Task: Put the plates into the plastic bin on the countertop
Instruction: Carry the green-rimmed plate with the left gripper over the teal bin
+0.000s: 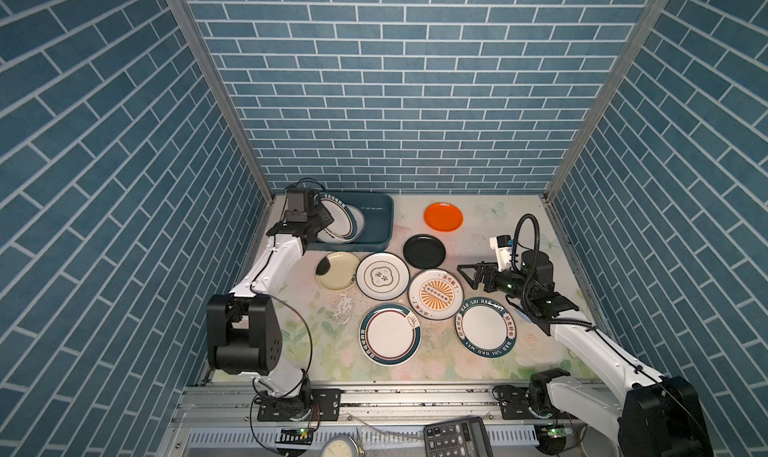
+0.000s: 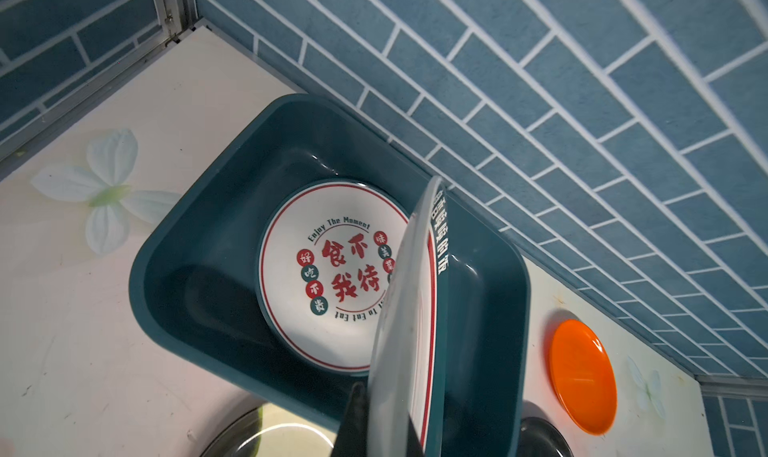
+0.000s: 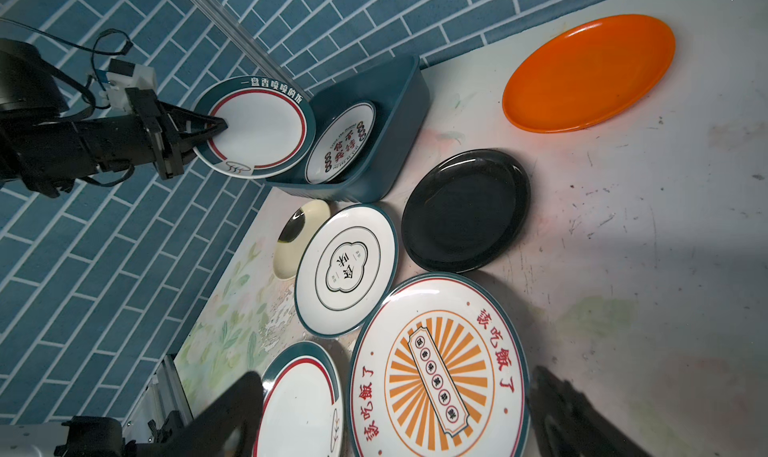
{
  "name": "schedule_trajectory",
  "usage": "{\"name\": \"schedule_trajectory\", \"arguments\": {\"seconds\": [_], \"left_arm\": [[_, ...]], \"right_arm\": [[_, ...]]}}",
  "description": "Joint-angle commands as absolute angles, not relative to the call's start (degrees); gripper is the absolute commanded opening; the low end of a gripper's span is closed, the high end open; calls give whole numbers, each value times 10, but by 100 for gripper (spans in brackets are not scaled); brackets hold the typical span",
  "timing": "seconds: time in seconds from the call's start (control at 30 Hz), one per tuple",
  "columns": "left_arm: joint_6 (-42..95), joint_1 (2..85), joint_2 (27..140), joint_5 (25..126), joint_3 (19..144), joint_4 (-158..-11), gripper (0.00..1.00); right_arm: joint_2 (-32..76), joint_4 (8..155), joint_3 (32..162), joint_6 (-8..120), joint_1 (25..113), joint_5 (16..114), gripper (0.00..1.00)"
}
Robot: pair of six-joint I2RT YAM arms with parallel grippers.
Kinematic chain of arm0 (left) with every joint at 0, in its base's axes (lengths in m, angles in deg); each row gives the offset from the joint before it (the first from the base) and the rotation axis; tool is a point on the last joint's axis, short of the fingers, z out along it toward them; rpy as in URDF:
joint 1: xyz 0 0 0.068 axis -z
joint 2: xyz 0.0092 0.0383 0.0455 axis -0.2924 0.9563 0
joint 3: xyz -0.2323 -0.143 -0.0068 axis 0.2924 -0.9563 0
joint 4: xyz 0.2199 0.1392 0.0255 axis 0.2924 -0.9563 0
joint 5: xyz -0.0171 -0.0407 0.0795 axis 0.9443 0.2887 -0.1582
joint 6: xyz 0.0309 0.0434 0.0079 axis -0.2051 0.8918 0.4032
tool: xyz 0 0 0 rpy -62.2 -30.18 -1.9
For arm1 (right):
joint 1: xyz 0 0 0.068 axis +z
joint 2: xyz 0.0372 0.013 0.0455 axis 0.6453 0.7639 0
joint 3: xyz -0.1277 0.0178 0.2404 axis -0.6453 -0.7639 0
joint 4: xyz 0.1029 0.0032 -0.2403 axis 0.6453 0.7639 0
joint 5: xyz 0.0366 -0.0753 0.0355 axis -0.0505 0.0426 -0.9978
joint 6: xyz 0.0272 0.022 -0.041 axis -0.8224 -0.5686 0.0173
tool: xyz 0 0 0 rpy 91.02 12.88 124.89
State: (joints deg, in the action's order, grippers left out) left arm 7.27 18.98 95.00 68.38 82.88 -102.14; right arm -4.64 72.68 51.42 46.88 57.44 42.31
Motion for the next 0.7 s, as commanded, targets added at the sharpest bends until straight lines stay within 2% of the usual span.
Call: {"name": "schedule_trajectory", "arguments": {"seconds": [0.0, 0.27, 0.47, 0.67], "left_arm": [[49, 171, 997, 709, 874, -990, 0], [54, 139, 1087, 732, 962, -992, 0], [107, 136, 1152, 724, 1057, -1089, 0], [119, 136, 1172, 725, 1061, -1100, 0]], "right_arm": [[-39, 731, 516, 501, 575, 408, 99], [-49, 738, 504, 509, 575, 419, 99], [-35, 734, 502, 511, 575, 423, 99], [-28, 726, 500, 509, 575, 427, 99]]}}
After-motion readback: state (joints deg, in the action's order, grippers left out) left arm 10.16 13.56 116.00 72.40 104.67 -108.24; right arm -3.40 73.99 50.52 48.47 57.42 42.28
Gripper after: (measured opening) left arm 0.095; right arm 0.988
